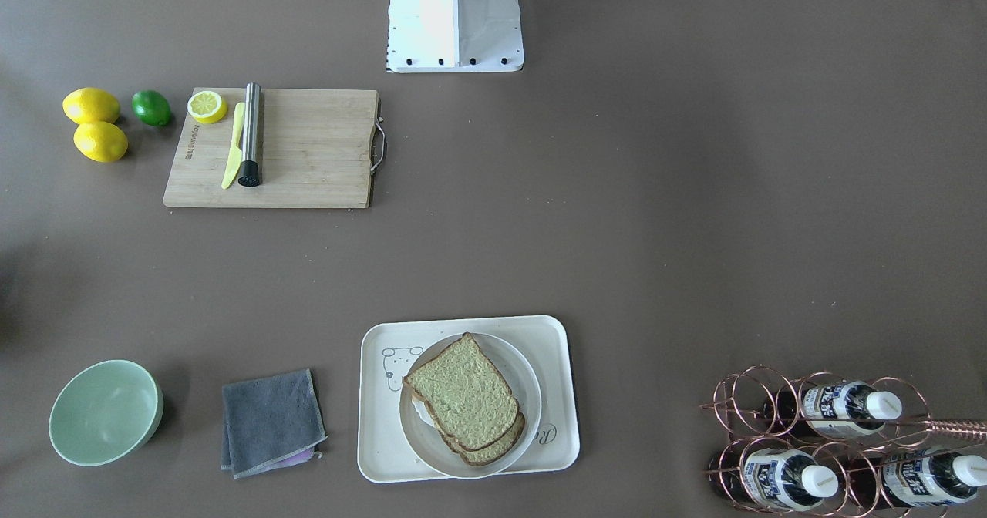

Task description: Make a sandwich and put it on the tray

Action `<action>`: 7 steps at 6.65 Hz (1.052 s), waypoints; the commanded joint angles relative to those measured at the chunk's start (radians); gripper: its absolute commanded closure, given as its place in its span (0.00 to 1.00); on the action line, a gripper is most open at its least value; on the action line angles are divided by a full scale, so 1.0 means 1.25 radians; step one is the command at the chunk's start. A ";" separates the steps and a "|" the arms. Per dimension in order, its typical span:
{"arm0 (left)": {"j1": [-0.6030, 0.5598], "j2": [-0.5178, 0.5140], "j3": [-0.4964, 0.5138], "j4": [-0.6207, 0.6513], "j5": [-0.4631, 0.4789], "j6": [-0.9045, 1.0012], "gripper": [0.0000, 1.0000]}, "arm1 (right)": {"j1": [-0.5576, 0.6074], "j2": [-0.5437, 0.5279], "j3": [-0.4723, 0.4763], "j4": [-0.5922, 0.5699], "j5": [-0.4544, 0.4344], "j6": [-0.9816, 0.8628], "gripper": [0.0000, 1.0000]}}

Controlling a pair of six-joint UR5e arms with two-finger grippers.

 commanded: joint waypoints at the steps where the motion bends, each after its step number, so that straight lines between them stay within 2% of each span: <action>1: -0.006 0.015 0.028 -0.036 -0.008 -0.022 0.02 | 0.033 -0.037 -0.005 0.047 0.008 -0.002 0.01; 5: -0.043 0.017 0.035 -0.037 0.011 -0.018 0.02 | 0.035 -0.029 -0.007 0.047 0.008 0.008 0.01; 6: -0.043 0.017 0.031 -0.056 0.097 -0.018 0.02 | 0.035 -0.028 -0.007 0.047 0.006 0.008 0.01; 7: -0.042 0.027 0.029 -0.059 0.139 -0.016 0.02 | 0.035 -0.027 -0.007 0.047 0.003 0.006 0.01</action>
